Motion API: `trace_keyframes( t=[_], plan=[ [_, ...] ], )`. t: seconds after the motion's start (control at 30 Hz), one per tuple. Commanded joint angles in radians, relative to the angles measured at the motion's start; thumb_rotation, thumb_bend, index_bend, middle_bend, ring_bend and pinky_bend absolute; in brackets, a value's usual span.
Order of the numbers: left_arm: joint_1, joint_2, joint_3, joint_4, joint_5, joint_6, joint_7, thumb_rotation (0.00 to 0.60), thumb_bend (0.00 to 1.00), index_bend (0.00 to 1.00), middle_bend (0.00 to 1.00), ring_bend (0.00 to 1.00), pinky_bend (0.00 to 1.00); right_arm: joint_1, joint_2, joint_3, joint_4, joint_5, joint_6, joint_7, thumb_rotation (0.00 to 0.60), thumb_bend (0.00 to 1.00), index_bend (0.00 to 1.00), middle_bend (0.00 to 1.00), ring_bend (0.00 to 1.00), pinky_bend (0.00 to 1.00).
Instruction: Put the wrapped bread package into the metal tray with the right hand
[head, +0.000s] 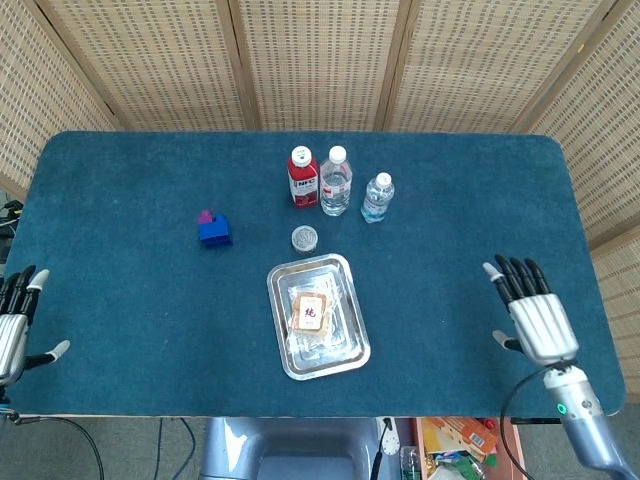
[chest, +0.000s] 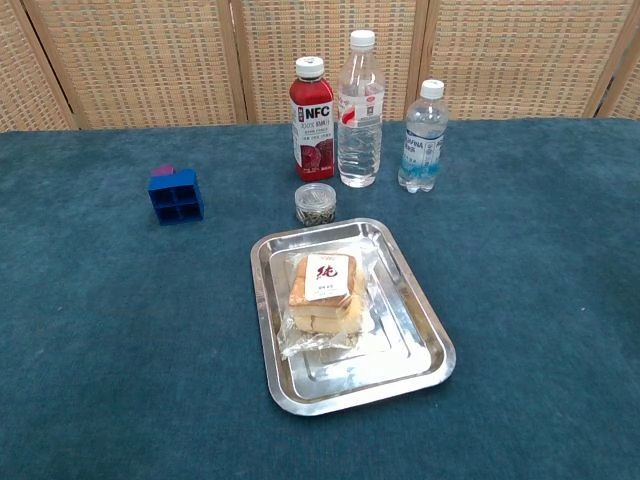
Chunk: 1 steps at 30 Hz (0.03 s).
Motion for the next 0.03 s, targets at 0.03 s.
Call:
trace_keyframes(
  t=[0.03],
  plan=[
    [0.002, 0.000, 0.004, -0.003, 0.010, 0.004, -0.001, 0.600, 0.00, 0.00, 0.00, 0.00, 0.00, -0.063, -0.013, -0.012, 0.003, -0.004, 0.044, 0.052, 0.600, 0.00, 0.00, 0.00, 0.00, 0.00]
  ],
)
